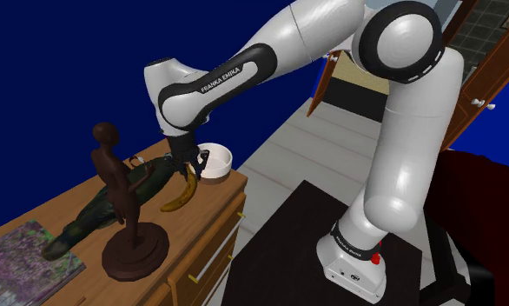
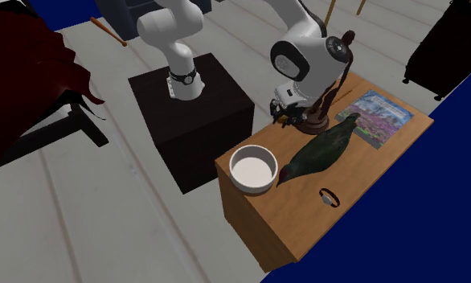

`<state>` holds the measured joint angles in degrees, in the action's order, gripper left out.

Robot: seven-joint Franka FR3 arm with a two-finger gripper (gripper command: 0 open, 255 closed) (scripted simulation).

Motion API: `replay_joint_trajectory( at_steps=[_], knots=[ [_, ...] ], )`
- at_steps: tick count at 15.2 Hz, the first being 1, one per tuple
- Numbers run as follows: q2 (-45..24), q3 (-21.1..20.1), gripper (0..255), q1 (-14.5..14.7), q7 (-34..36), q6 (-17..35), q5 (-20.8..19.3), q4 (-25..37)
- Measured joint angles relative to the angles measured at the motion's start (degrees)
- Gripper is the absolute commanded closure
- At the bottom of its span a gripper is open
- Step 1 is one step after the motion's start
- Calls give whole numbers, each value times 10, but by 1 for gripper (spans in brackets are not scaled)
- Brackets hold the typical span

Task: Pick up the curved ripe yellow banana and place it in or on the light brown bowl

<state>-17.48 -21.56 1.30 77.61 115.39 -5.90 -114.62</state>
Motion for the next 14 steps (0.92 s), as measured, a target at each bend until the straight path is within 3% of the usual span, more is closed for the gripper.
replay_joint_trajectory(
  at_steps=[7,14],
  knots=[
    [30,-5,255,-3,-7,-44,13,16],
    [35,27,255,-49,-79,-53,1,23]
  ],
)
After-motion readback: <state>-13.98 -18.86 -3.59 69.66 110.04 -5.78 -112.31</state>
